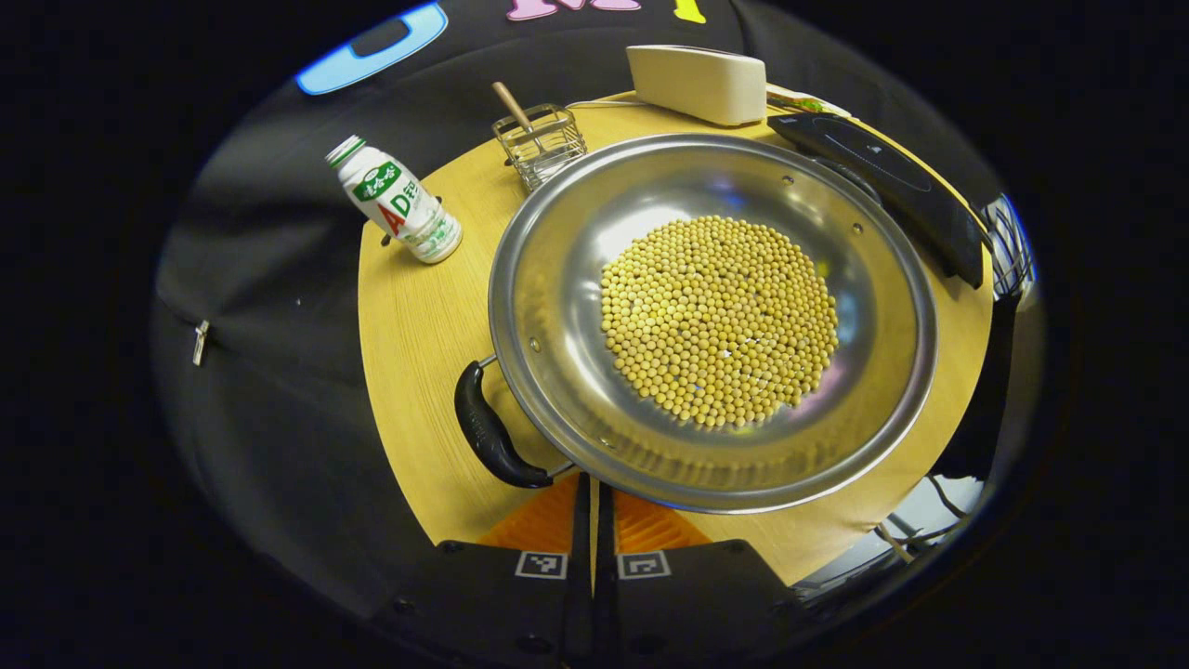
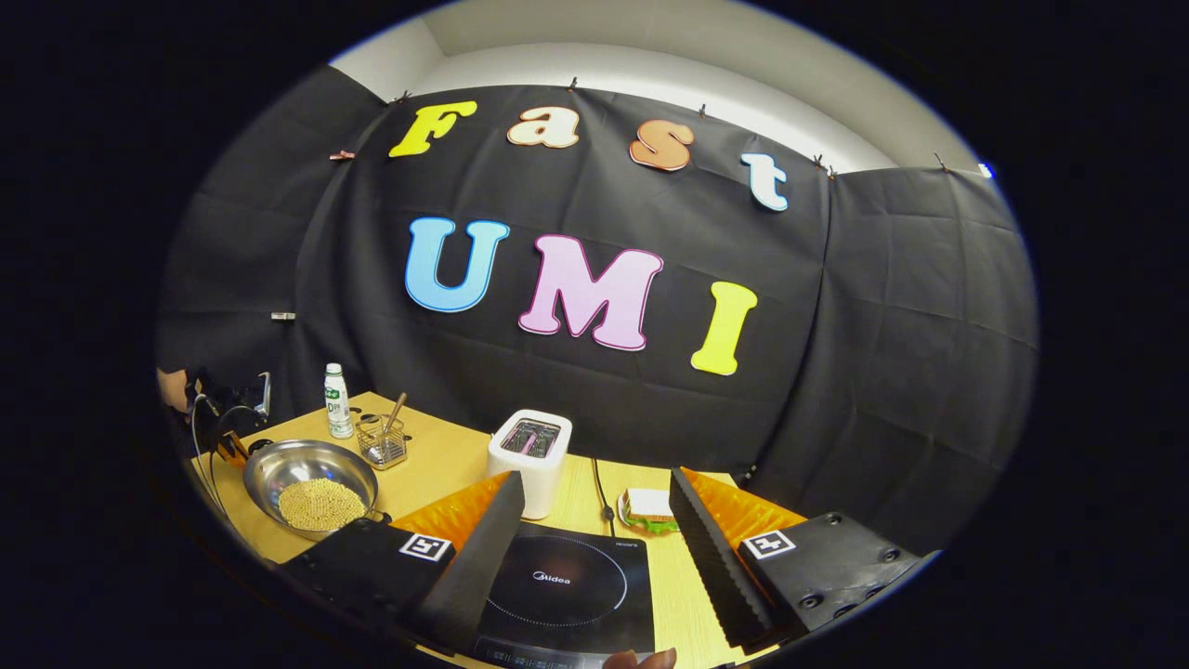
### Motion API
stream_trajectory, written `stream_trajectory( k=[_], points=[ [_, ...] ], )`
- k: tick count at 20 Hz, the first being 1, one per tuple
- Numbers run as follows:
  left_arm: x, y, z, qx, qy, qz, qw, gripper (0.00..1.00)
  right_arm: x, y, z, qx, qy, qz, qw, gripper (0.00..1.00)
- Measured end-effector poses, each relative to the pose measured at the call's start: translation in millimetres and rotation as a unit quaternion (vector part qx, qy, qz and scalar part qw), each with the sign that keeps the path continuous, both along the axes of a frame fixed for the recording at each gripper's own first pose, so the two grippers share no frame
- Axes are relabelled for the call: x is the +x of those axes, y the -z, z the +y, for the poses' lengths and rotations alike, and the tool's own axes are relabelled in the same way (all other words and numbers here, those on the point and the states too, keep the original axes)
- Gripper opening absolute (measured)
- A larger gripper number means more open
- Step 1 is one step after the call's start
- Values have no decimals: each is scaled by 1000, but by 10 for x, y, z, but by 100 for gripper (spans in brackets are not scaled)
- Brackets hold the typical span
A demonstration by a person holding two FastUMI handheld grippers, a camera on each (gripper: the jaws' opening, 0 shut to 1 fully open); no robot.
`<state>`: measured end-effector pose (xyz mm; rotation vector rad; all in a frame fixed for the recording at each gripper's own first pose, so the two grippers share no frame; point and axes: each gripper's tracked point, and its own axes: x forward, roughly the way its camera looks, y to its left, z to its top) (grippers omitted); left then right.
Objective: First push the handle of the pot to place it horizontally, then grasp the pot with both hands and set it on the induction cooktop.
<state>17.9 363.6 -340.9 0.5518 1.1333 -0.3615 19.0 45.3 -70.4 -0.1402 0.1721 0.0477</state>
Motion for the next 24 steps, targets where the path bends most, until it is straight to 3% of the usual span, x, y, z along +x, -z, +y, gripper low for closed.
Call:
stream_trajectory(
  k=[4,13,14,16,17,20,21,22,24],
  points=[
    [160,-1,-55,14,25,-13,1000,5,-47,52,-22,-3,2,6,1000,98],
    [48,-144,203,45,-31,-71,996,7,-63,122,24,5,-3,23,1000,98],
    [-21,-162,221,41,-44,-80,995,11,-53,137,70,6,-7,27,1000,98],
    [-162,-217,216,23,-75,-100,992,34,-37,171,142,11,-16,32,999,98],
    [-210,-267,202,11,-90,-115,989,29,-32,189,190,14,-21,37,999,98],
    [-254,-374,205,-18,-139,-158,977,77,-18,269,391,27,-40,53,997,98],
    [-269,-431,200,-26,-157,-172,972,74,-10,281,470,33,-47,57,997,98],
    [-277,-494,187,-38,-171,-185,967,83,11,291,558,40,-55,61,996,98],
    [-213,-602,176,-64,-192,-209,957,84,53,305,766,50,-73,67,994,98]
  ],
)
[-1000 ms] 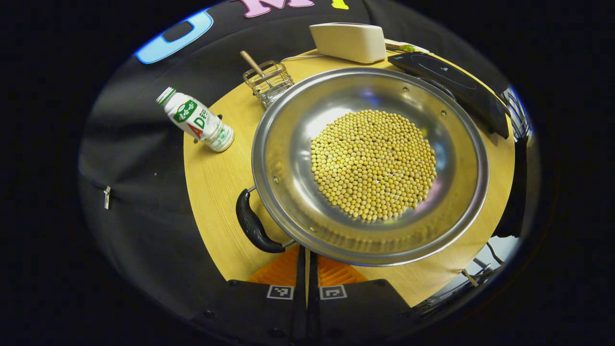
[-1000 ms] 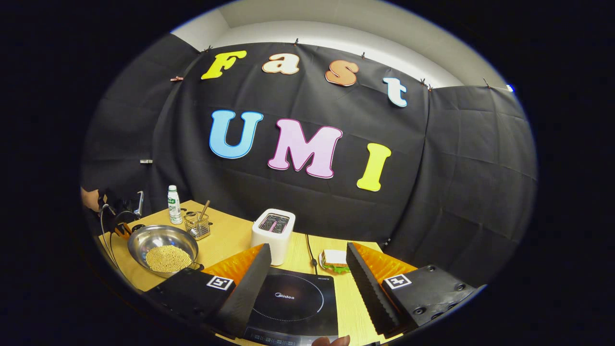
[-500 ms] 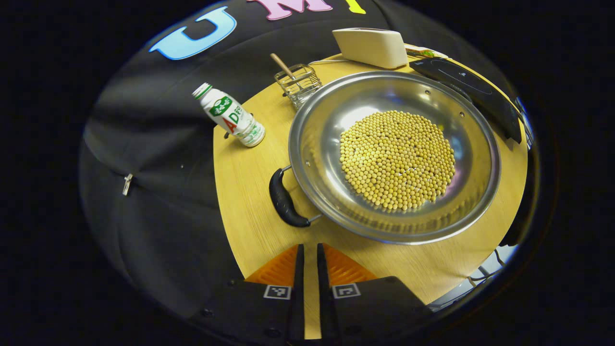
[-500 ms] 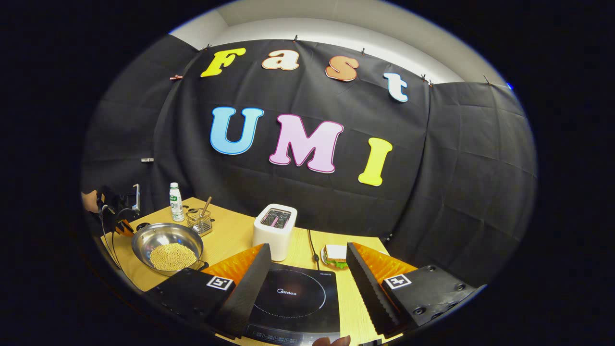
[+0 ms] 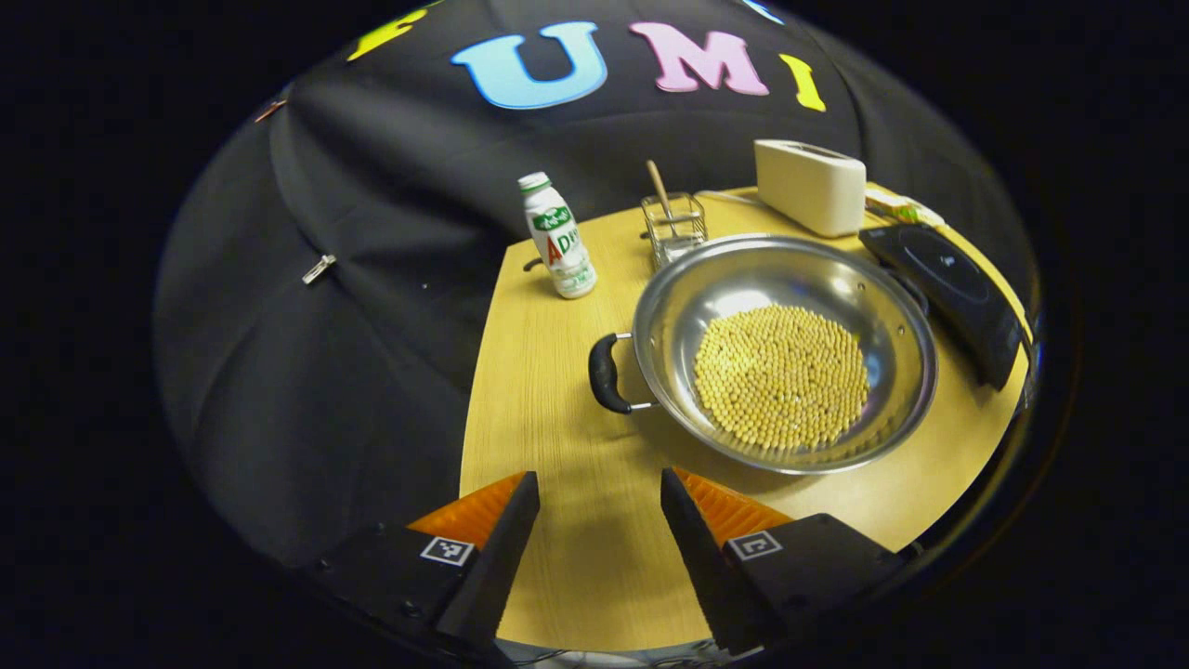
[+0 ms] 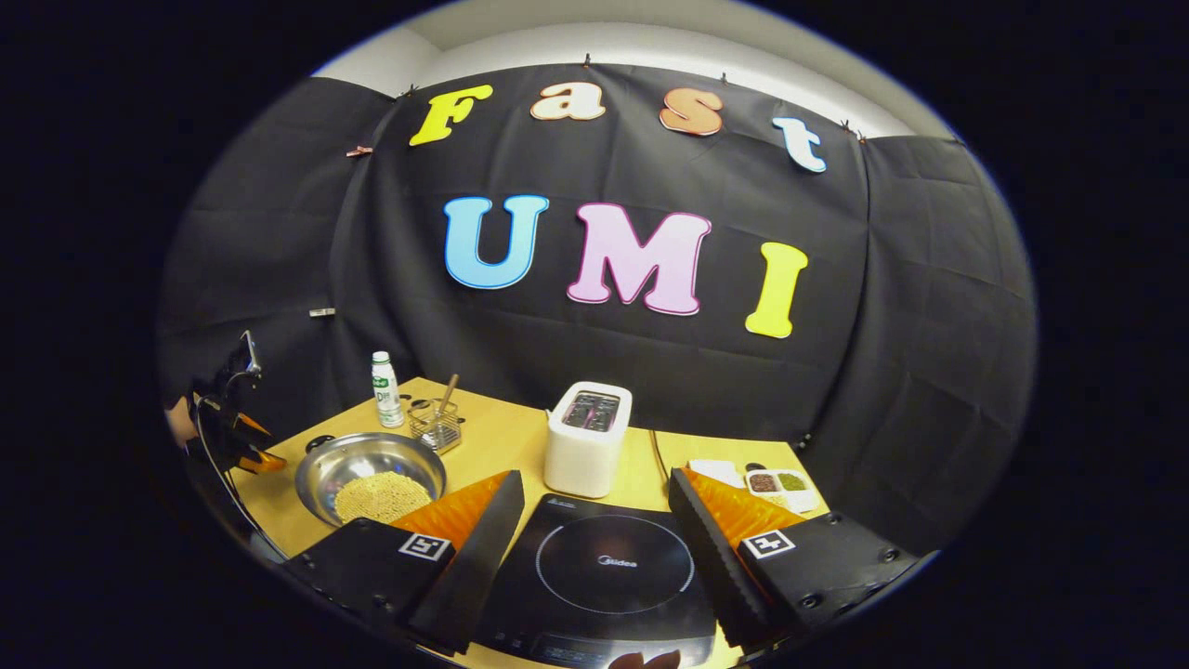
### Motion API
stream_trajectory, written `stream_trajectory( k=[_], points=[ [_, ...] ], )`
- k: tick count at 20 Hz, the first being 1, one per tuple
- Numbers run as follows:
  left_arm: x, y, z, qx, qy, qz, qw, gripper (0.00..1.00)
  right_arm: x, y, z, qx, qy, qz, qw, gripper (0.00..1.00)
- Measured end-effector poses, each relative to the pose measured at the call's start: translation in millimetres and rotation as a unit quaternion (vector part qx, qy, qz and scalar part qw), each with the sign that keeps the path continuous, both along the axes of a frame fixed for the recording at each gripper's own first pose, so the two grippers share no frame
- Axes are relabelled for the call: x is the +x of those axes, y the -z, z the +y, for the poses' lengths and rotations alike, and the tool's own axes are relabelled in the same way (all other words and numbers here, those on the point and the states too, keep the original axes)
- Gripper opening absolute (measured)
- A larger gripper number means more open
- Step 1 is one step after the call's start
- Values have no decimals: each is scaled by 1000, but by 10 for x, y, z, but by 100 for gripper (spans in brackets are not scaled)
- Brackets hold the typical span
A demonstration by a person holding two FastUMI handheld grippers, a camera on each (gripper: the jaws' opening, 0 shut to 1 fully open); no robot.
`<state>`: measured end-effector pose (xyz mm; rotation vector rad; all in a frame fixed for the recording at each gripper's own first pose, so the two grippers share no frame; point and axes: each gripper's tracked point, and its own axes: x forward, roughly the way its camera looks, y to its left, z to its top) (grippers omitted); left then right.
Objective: First push the handle of the pot to place it horizontally, then grasp the pot with both hands and set it on the induction cooktop.
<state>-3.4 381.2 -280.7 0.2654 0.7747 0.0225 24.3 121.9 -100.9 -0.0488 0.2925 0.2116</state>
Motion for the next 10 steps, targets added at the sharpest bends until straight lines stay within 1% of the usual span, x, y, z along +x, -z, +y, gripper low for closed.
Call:
stream_trajectory(
  k=[1,2,4,7,10],
  points=[
    [53,-68,-15,-12,-10,-15,1000,85,23,17,114,5,-9,3,1000,98],
    [112,-115,-16,-21,-18,-29,999,89,36,54,239,12,-19,8,1000,98],
    [232,-201,-40,-35,-25,-52,998,94,67,147,492,26,-36,23,999,98],
    [402,-254,-161,-54,-13,-69,996,96,113,367,825,40,-52,54,996,98],
    [537,-209,-234,-61,3,-66,996,96,176,624,1099,51,-56,92,993,98]
  ],
)
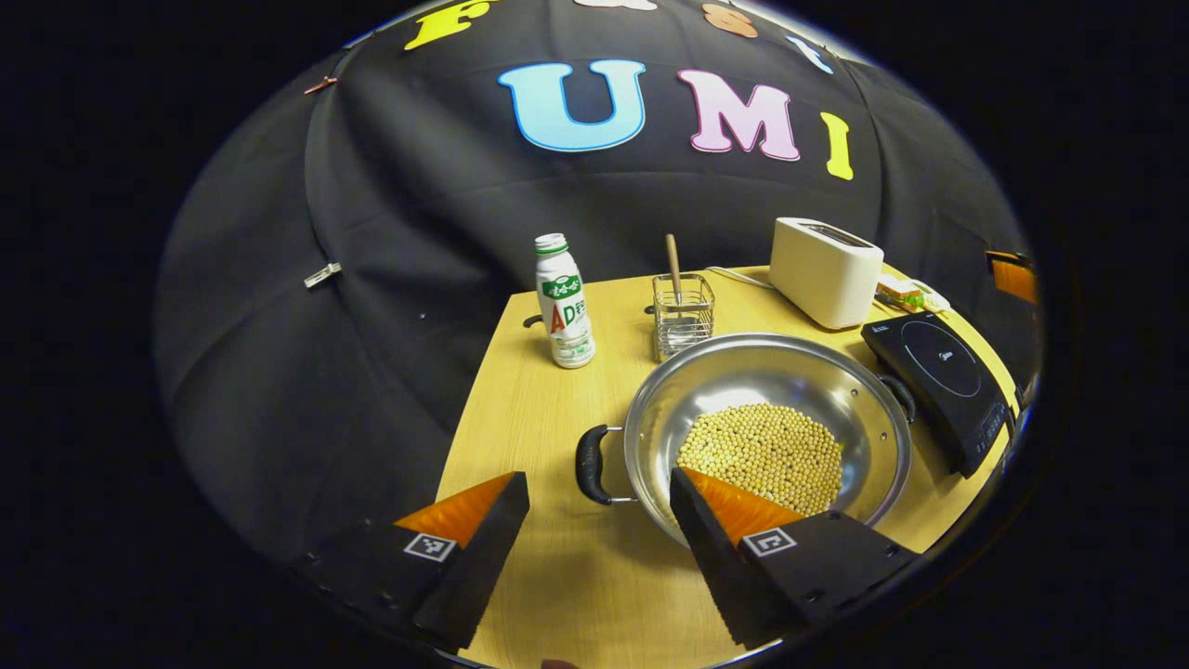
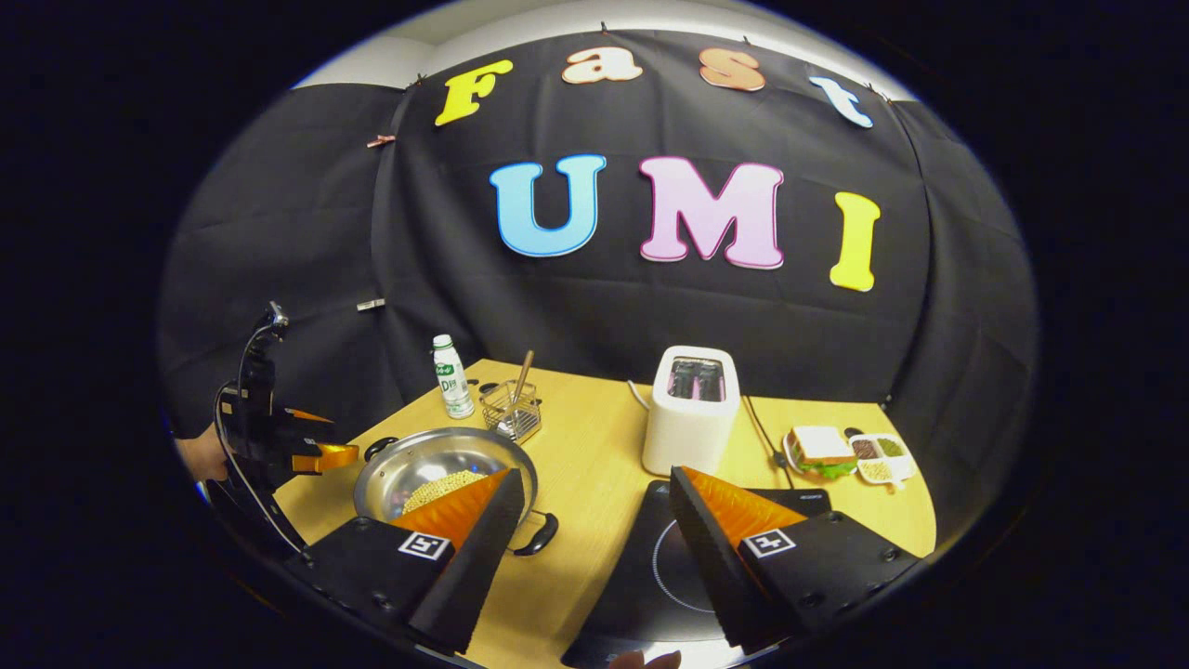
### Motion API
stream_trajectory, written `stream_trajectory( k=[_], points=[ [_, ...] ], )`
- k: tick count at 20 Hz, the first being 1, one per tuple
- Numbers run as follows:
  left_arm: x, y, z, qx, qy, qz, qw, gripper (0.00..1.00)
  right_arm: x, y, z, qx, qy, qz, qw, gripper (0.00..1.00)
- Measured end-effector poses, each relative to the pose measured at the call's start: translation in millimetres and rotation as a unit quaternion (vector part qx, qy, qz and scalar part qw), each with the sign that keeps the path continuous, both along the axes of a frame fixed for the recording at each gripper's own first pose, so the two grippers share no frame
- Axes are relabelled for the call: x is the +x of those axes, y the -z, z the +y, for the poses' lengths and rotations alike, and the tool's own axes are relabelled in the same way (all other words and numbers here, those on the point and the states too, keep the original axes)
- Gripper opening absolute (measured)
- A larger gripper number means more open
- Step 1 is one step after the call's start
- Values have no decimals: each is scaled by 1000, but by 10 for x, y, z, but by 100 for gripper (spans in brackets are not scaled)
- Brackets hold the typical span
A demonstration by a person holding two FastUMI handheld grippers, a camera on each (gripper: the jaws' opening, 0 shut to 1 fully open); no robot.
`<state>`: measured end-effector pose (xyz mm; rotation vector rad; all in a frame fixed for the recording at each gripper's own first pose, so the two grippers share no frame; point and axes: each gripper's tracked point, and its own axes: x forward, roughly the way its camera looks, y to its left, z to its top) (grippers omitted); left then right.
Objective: First push the handle of the pot to place it horizontally, then grasp the pot with both hands and set it on the induction cooktop.
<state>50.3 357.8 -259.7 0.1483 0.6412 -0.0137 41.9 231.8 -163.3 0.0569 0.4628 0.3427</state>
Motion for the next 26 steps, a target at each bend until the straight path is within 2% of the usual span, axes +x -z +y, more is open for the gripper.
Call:
stream_trajectory(
  k=[5,14,17,21,26],
  points=[
    [231,207,-44,-3,24,27,999,96,37,574,333,12,10,88,996,98],
    [468,675,24,-5,23,87,996,96,110,1556,672,-3,29,219,975,99],
    [480,774,-18,-12,30,104,994,95,112,1791,749,-6,35,253,967,99],
    [517,854,9,-14,19,109,994,93,99,2014,889,12,49,302,952,99],
    [535,949,-5,-22,24,119,992,92,95,2190,988,11,54,331,942,96]
  ],
)
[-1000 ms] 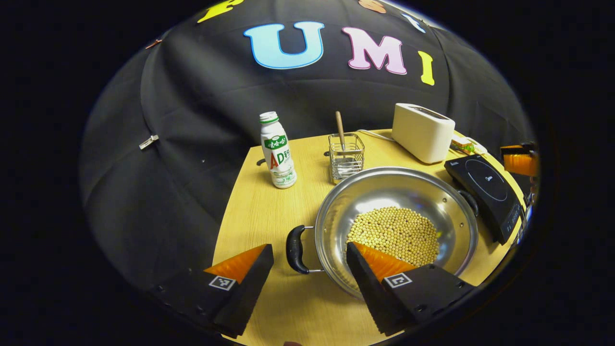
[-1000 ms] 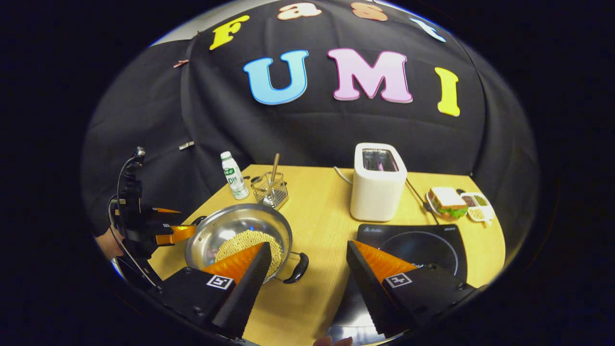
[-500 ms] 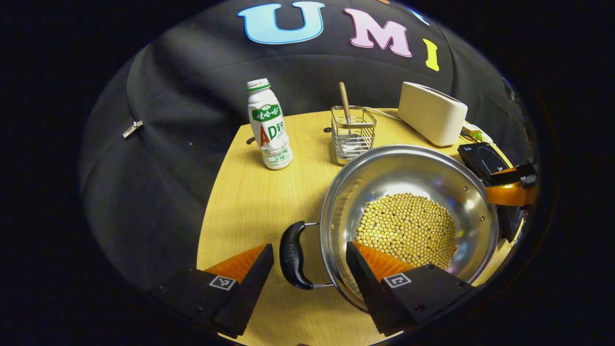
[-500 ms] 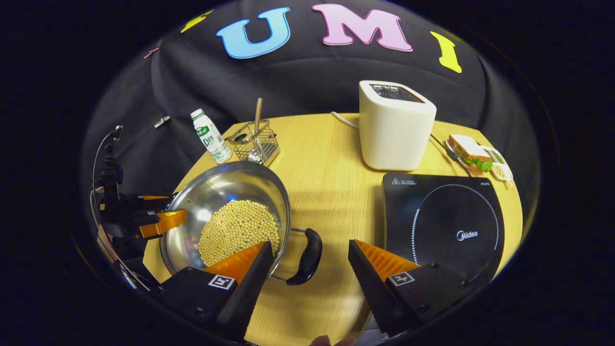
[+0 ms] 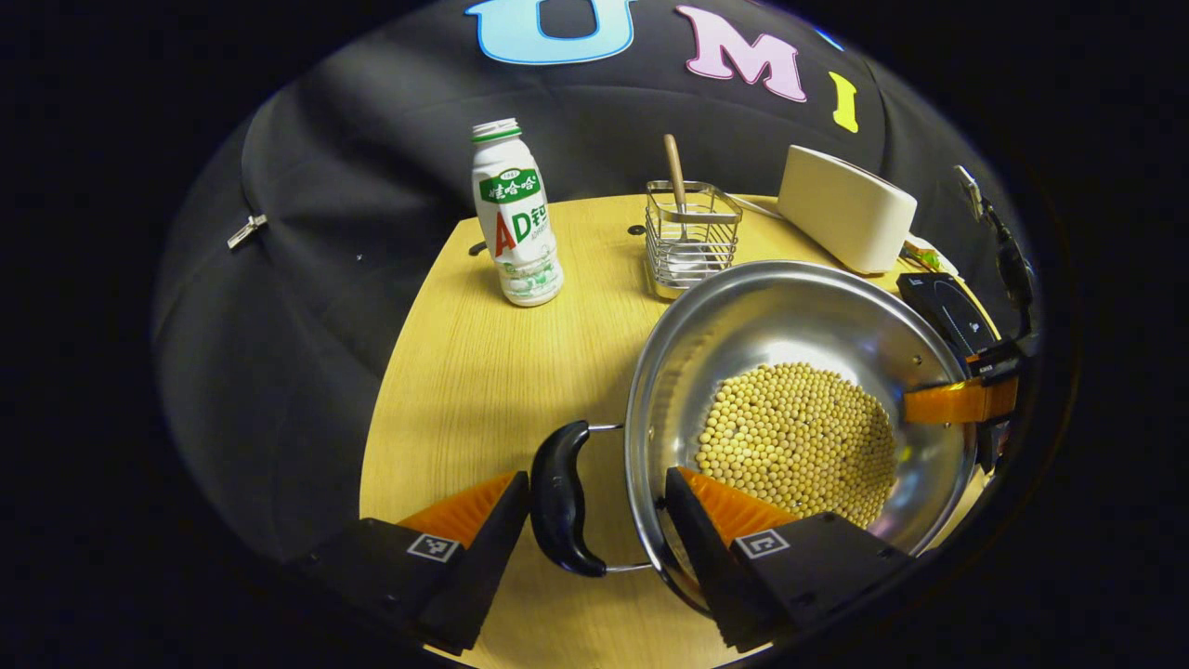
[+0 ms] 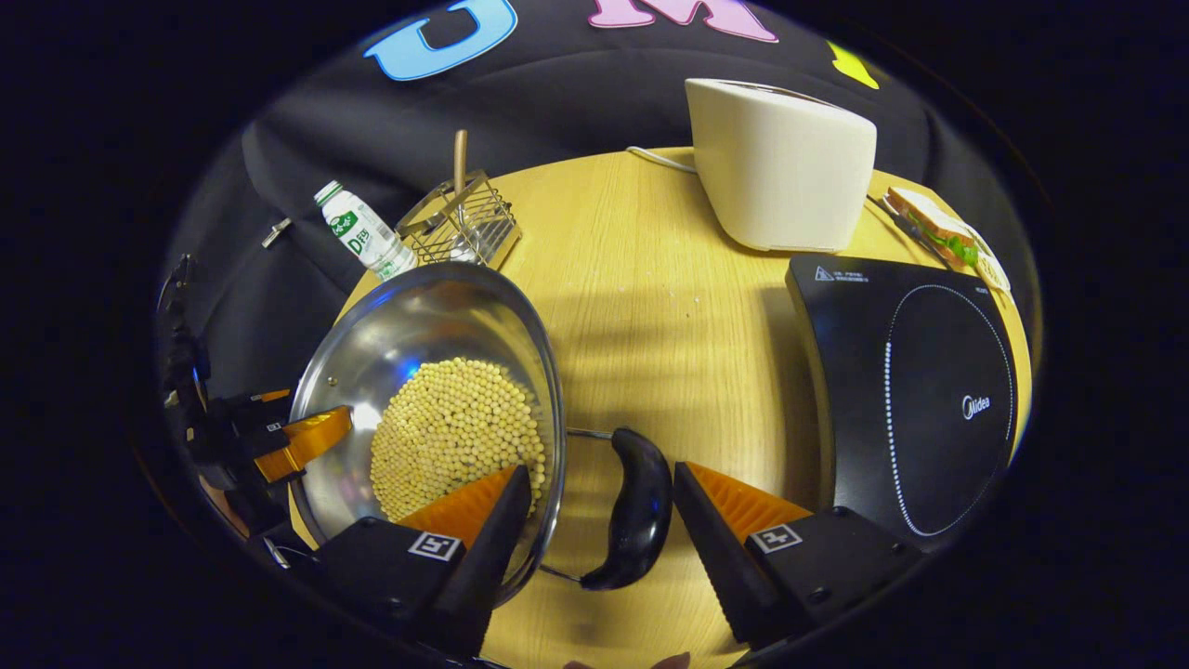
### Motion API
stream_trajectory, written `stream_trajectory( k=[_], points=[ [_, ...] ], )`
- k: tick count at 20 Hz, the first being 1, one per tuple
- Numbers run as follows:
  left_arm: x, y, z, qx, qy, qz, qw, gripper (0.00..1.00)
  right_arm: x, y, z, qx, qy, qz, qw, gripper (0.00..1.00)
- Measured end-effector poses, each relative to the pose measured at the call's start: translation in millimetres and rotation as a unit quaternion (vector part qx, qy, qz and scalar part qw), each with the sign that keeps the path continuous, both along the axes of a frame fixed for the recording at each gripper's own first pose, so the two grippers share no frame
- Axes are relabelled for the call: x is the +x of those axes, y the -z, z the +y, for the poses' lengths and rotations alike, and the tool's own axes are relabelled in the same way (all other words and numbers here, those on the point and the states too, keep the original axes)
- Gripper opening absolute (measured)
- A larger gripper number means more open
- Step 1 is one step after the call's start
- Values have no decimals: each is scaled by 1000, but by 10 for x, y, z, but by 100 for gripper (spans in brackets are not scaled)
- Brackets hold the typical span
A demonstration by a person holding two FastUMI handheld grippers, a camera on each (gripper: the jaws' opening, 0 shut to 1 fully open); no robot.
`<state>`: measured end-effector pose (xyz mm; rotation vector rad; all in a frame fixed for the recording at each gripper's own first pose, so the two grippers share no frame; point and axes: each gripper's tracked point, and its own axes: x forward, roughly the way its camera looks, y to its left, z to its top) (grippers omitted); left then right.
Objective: First push the handle of the pot to place it horizontally, then grasp the pot with both hands and set it on the induction cooktop.
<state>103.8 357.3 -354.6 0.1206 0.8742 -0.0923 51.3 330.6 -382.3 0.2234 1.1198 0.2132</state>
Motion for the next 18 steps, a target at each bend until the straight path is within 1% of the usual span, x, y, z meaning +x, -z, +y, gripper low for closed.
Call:
stream_trajectory(
  k=[1,2,3,4,5,6,7,10,12,13,14,15,18],
  points=[
    [7,14,-27,-3,4,3,1000,92,15,8,14,1,4,3,1000,96],
    [11,27,-51,-6,7,5,1000,90,5,39,20,-1,8,8,1000,88],
    [25,30,-62,-6,10,4,1000,88,12,40,20,0,12,13,1000,83],
    [18,24,-60,-7,10,4,1000,81,3,80,46,1,12,19,1000,79],
    [18,24,-58,-8,8,4,1000,80,10,83,51,-3,13,18,1000,68],
    [12,21,-55,-13,2,5,1000,79,13,74,29,-8,8,19,1000,70],
    [1,18,-58,-18,-4,7,1000,78,30,95,38,-10,8,18,1000,68],
    [-56,28,-64,-24,-19,21,999,70,48,94,22,-11,1,19,1000,66],
    [-97,26,-82,-32,-27,31,999,67,55,78,-2,-13,-2,22,1000,64],
    [-111,11,-98,-43,-37,34,998,66,52,70,-14,-15,-6,20,1000,58],
    [-121,21,-122,-51,-44,34,997,64,61,42,-42,-16,-4,15,1000,62],
    [-148,16,-145,-56,-49,35,997,62,54,6,-73,-19,-7,12,1000,60],
    [-237,-108,-216,-57,-61,30,996,60,32,-85,-138,-16,-18,7,1000,60]
  ],
)
